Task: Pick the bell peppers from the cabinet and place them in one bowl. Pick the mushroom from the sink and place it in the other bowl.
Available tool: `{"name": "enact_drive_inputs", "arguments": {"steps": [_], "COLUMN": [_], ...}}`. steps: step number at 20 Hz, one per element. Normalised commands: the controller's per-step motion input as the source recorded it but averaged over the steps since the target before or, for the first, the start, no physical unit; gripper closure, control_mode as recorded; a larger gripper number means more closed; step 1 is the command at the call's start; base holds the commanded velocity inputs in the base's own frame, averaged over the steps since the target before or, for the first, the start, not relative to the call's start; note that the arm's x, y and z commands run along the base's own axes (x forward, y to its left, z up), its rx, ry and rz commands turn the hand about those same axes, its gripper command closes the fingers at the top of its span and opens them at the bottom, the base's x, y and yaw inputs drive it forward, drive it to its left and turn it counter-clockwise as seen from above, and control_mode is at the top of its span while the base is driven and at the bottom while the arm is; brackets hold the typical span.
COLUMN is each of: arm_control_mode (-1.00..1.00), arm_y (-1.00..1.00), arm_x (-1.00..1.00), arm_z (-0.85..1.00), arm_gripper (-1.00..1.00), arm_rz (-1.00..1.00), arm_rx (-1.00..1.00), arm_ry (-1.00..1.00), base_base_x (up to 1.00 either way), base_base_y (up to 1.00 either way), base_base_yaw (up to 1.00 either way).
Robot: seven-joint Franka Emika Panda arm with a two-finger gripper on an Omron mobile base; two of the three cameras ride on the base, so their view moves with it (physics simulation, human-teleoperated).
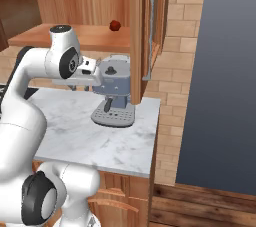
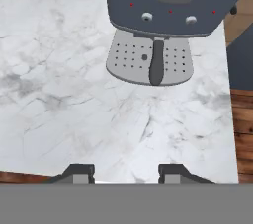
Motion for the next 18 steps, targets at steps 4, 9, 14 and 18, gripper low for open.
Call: {"name": "enact_drive_inputs", "arguments": {"steps": [4, 9, 14, 18], "arm_control_mode": [-1.00, -1.00, -1.00, -1.00], "arm_y": [0.05, 0.25, 0.36, 0.08], "arm_x": [-0.13, -0.24, -0.08, -0.13], "arm_z": [0.03, 0.29, 0.41, 0.46], "arm_gripper": [-1.00, -1.00, -1.00, -1.00], "arm_rz": [0.00, 0.00, -0.03, 0.00], "arm_rx": [0.00, -0.03, -0.01, 0.00], "arm_ry": [-0.07, -0.18, -0.16, -0.15], "base_base_x": [0.00, 0.00, 0.00, 0.00], "base_base_y": [0.00, 0.00, 0.00, 0.00], "base_base_yaw": [0.00, 0.00, 0.00, 0.00]}}
